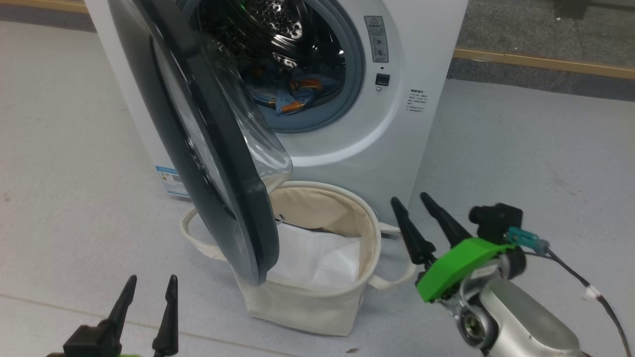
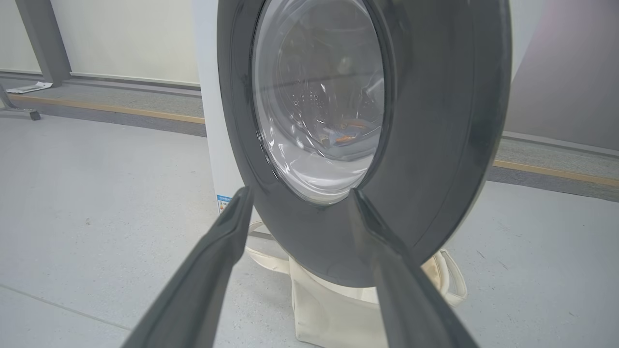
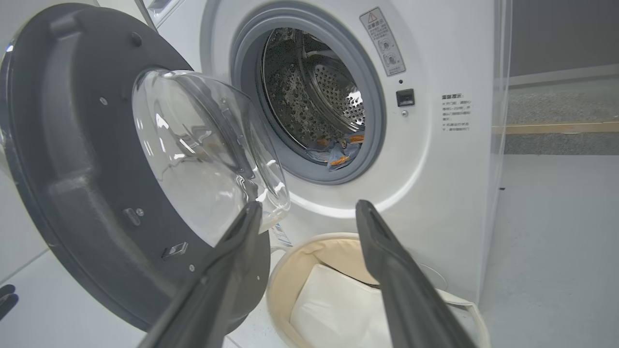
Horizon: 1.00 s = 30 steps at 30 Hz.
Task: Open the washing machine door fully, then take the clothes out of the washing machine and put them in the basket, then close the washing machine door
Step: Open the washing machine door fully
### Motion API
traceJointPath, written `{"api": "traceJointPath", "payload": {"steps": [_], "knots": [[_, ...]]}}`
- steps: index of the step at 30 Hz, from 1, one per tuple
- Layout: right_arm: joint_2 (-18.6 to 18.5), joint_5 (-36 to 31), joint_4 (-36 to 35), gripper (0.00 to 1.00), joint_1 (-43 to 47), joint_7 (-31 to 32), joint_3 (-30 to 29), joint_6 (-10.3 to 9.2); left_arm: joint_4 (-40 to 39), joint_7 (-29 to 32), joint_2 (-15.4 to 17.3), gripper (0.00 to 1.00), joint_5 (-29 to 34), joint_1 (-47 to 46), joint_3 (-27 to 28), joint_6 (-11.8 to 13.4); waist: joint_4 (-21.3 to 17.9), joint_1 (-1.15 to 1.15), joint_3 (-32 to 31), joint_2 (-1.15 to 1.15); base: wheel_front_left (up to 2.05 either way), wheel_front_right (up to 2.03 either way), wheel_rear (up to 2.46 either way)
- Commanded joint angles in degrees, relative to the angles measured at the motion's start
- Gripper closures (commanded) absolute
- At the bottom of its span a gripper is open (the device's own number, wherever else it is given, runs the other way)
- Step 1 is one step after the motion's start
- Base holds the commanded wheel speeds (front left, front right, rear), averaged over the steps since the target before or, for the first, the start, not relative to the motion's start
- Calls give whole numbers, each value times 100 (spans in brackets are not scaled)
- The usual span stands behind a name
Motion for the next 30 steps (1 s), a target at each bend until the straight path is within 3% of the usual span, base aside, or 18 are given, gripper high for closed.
{"api": "traceJointPath", "payload": {"steps": [1,8,13,30], "knots": [[-25,-211,-214,0,38,-104,-115,7,-233,3,152,0,-18,-142,255,34,-23,0,-2,0,0,0,0],[136,-1628,-680,0,881,-150,-1121,7,-457,95,217,0,-37,-45,267,92,-80,0,-30,0,0,0,0],[312,-2231,-1136,0,1354,-128,-1668,7,-553,140,240,0,-83,10,276,110,-129,0,-29,0,0,0,0],[598,-2547,-1829,0,1731,399,-1992,7,-457,135,209,0,-220,-66,233,103,-110,0,-17,0,0,0,0]]}}
